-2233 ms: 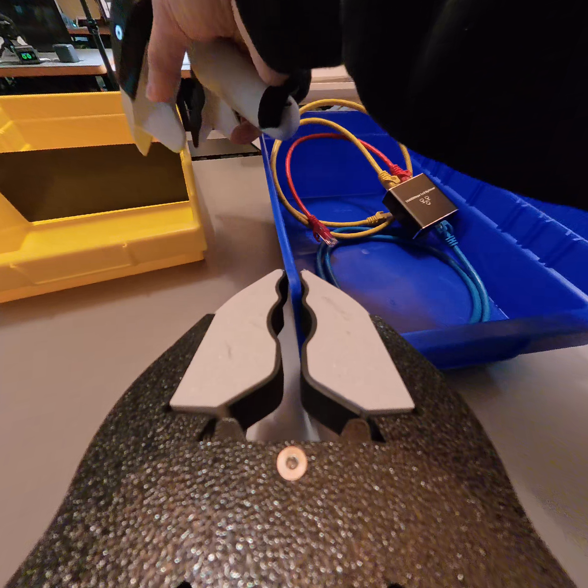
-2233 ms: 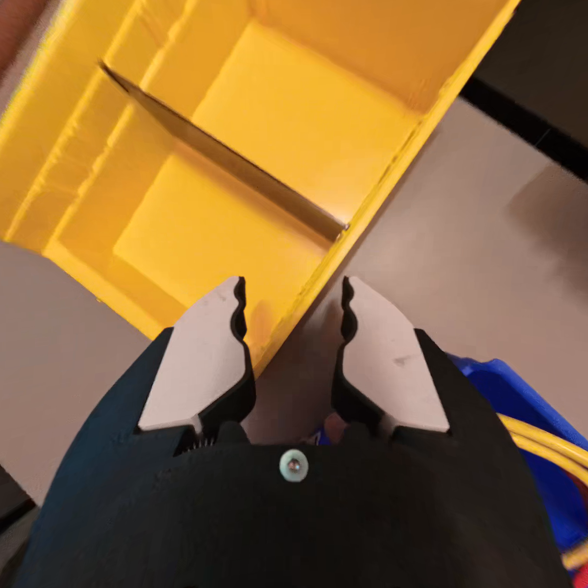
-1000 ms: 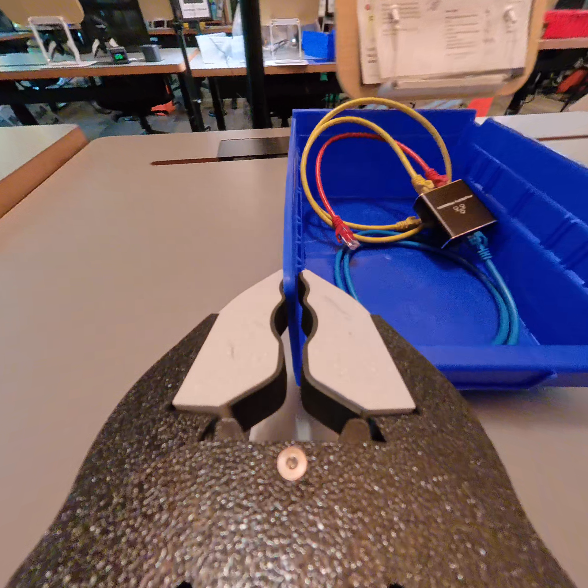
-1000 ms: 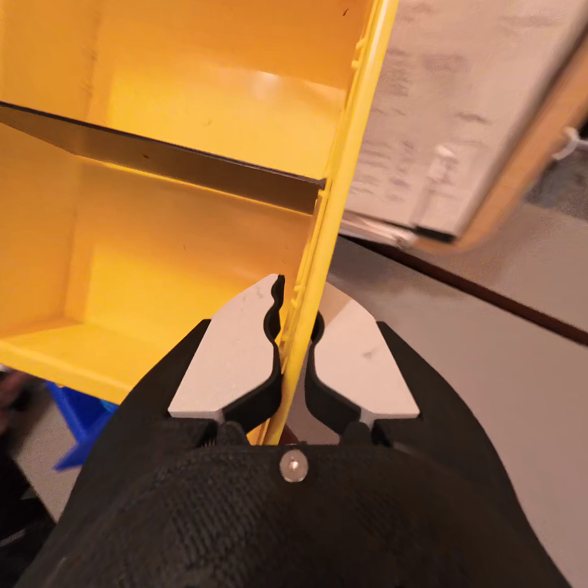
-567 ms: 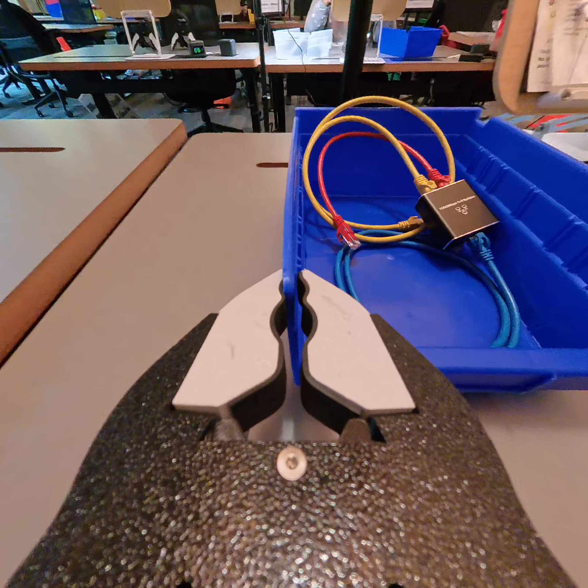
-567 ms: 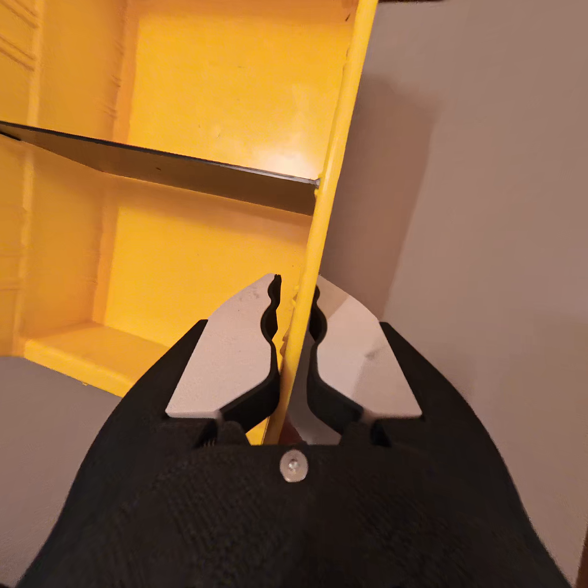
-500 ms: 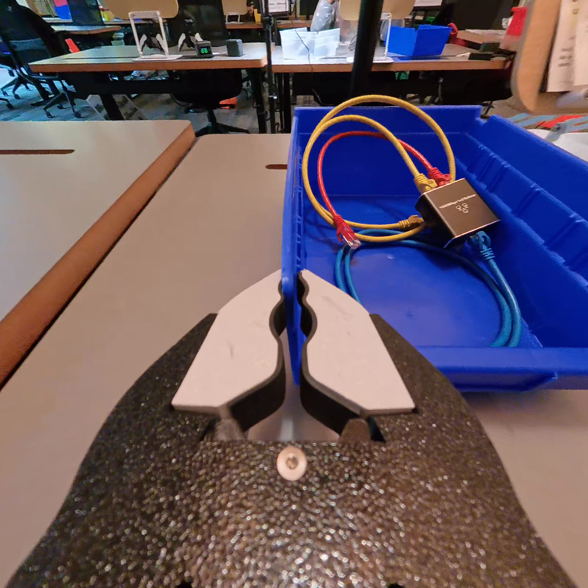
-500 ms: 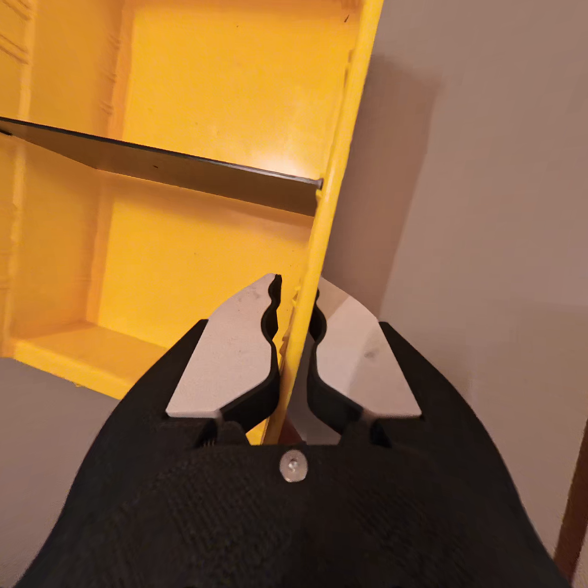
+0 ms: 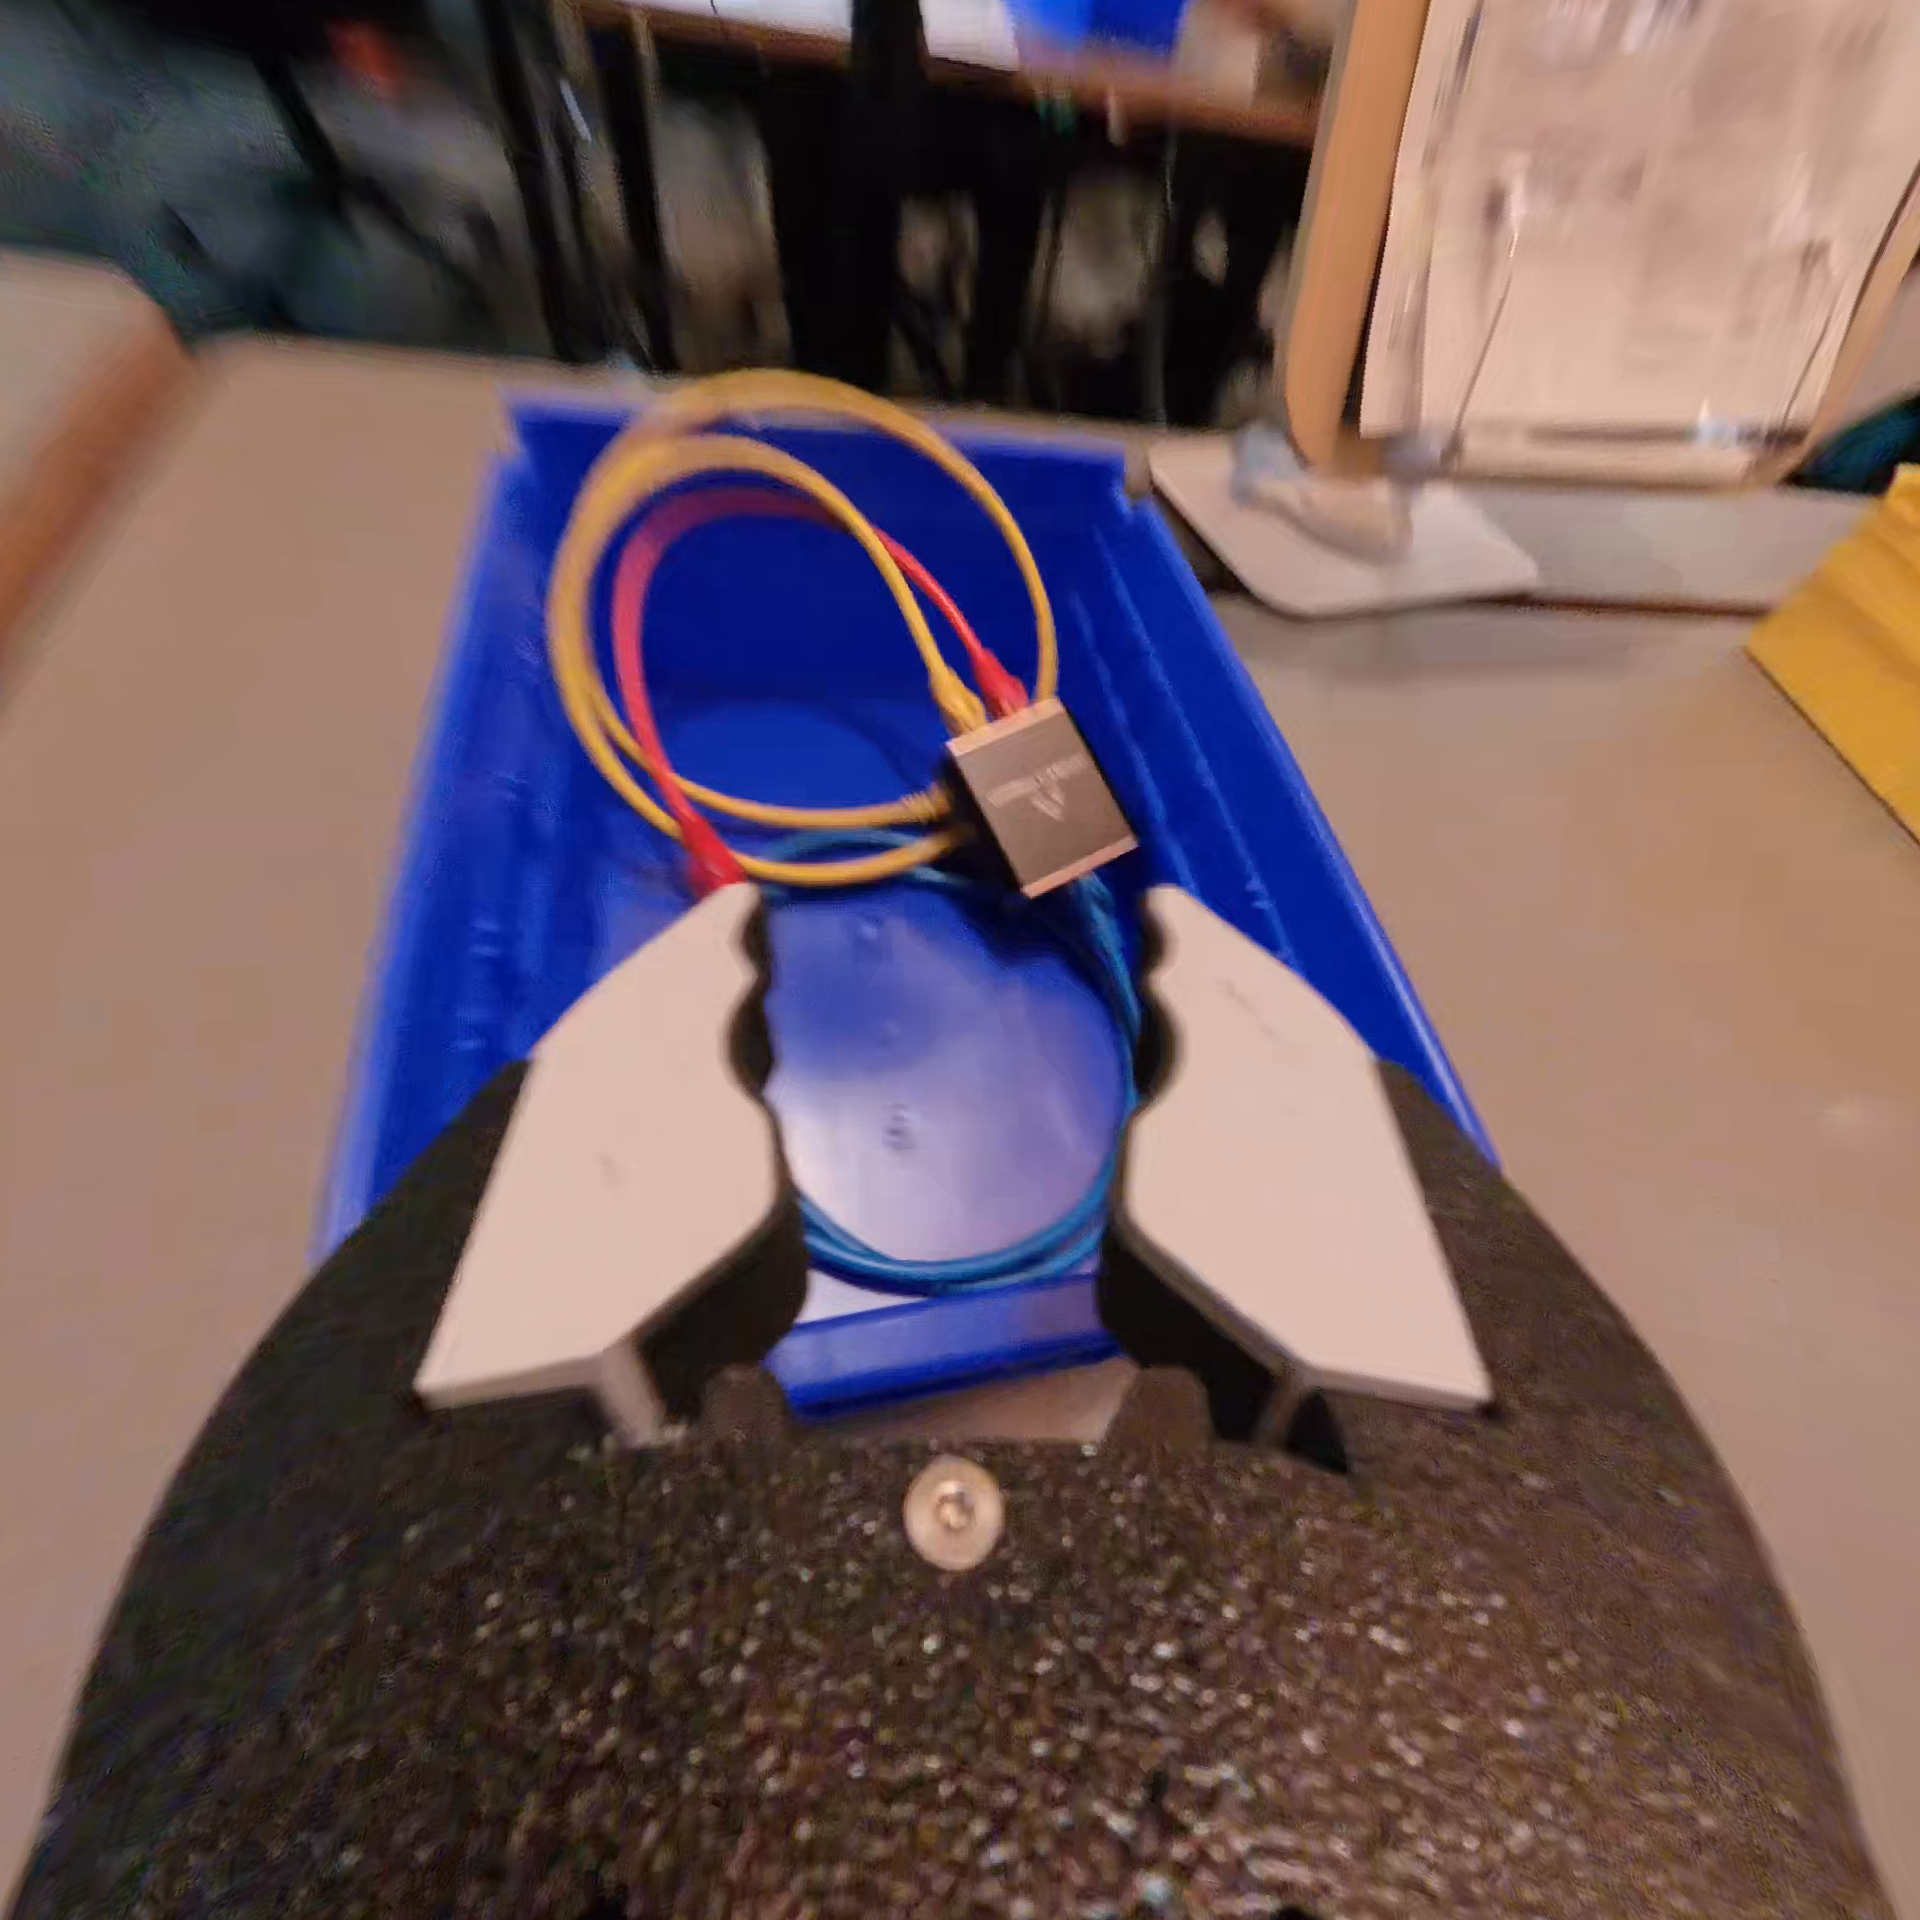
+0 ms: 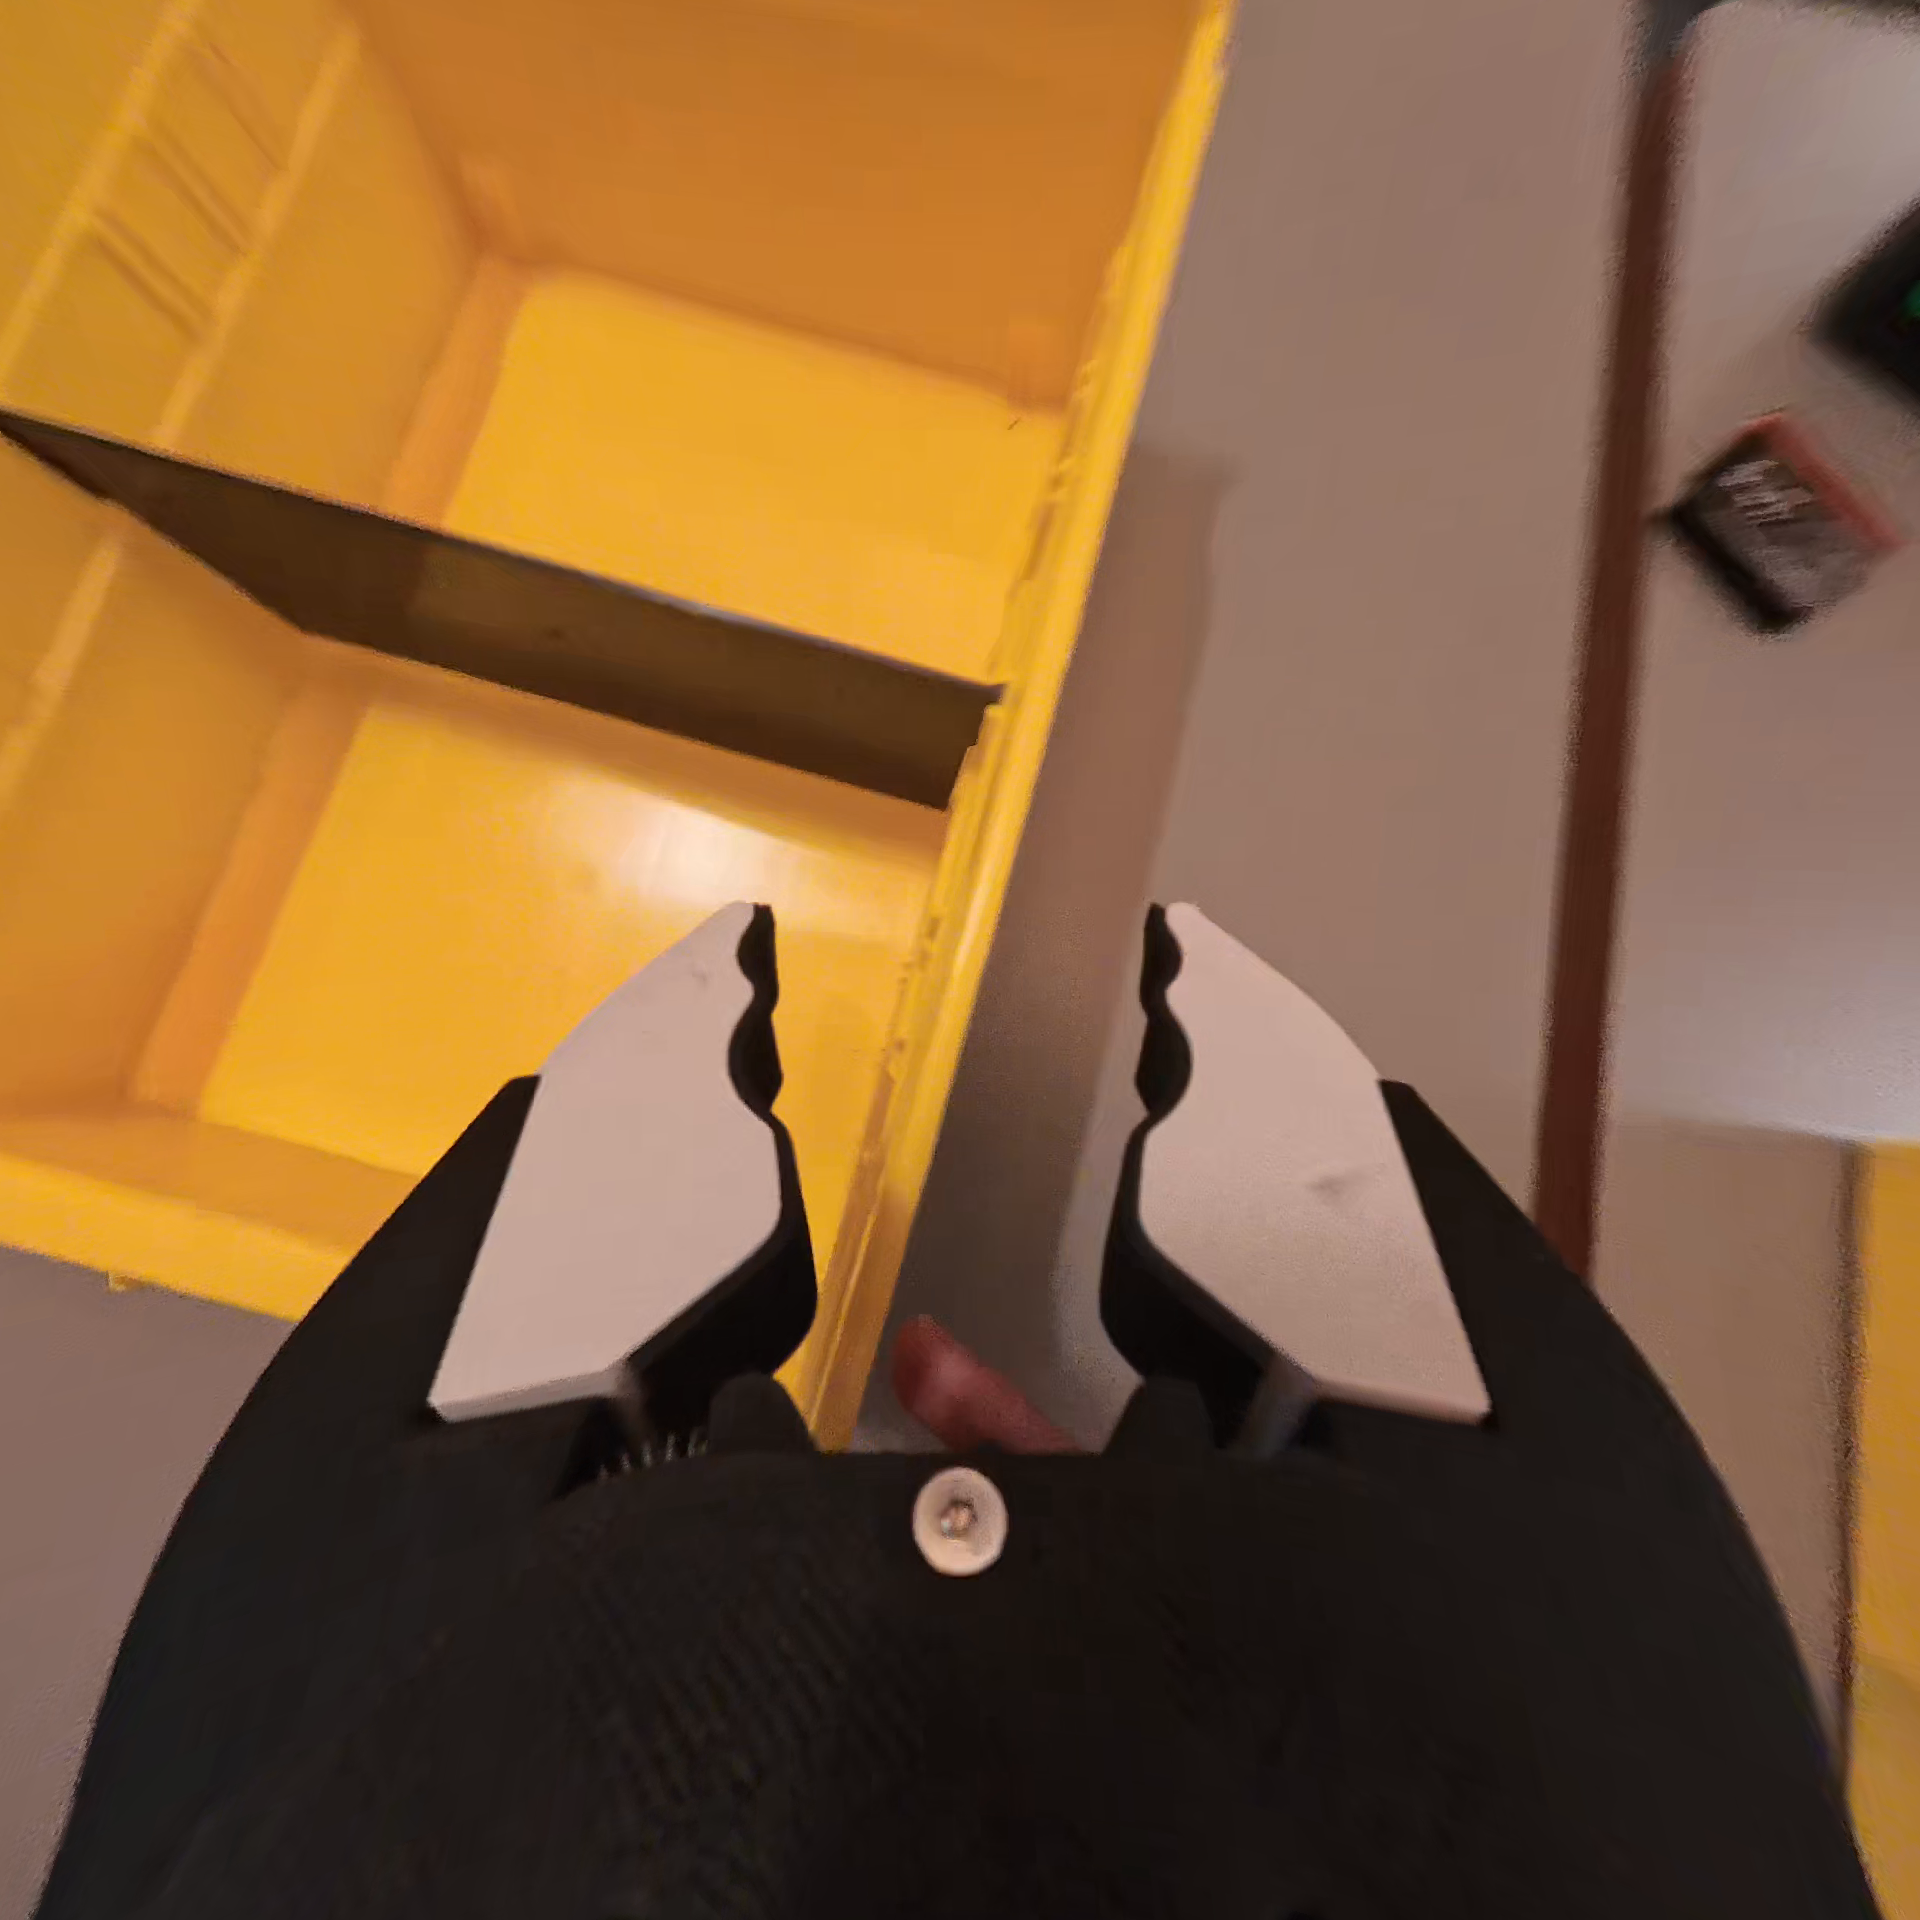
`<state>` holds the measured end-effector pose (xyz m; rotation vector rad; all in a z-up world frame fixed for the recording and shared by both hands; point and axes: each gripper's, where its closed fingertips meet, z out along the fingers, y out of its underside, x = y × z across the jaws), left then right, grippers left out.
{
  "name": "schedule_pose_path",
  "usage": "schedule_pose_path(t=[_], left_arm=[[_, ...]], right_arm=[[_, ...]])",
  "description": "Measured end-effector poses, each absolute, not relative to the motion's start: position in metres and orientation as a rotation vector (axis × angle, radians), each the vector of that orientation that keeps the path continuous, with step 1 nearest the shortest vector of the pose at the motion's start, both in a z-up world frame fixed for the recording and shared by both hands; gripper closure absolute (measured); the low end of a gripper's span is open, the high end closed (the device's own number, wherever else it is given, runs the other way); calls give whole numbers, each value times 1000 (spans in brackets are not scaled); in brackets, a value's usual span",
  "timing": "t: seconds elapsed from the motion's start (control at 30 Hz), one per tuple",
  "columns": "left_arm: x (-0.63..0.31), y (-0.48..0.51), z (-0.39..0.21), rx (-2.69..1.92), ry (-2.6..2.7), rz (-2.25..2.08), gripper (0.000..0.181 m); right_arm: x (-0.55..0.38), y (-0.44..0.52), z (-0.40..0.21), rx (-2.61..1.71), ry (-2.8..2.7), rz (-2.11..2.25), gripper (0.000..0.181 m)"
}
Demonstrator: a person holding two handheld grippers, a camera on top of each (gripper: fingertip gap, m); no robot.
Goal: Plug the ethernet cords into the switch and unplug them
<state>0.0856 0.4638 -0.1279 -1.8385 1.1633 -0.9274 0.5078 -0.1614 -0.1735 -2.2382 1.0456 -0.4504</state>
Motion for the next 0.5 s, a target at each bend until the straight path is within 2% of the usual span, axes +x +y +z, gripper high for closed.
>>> schedule_pose_path(t=[0.03,0.13,0.23,0.5], left_arm=[[97,462,-138,-1913,1204,-908,102],[133,465,-161,-2018,1252,-827,96],[168,467,-178,-2134,1260,-853,91],[214,473,-196,-2459,1106,-1330,96]], right_arm=[[505,-166,-160,-2188,1058,-521,110],[477,-160,-123,-2061,956,-652,102],[434,-136,-103,-1977,742,-674,105],[345,-118,-118,-1973,501,-473,105]])
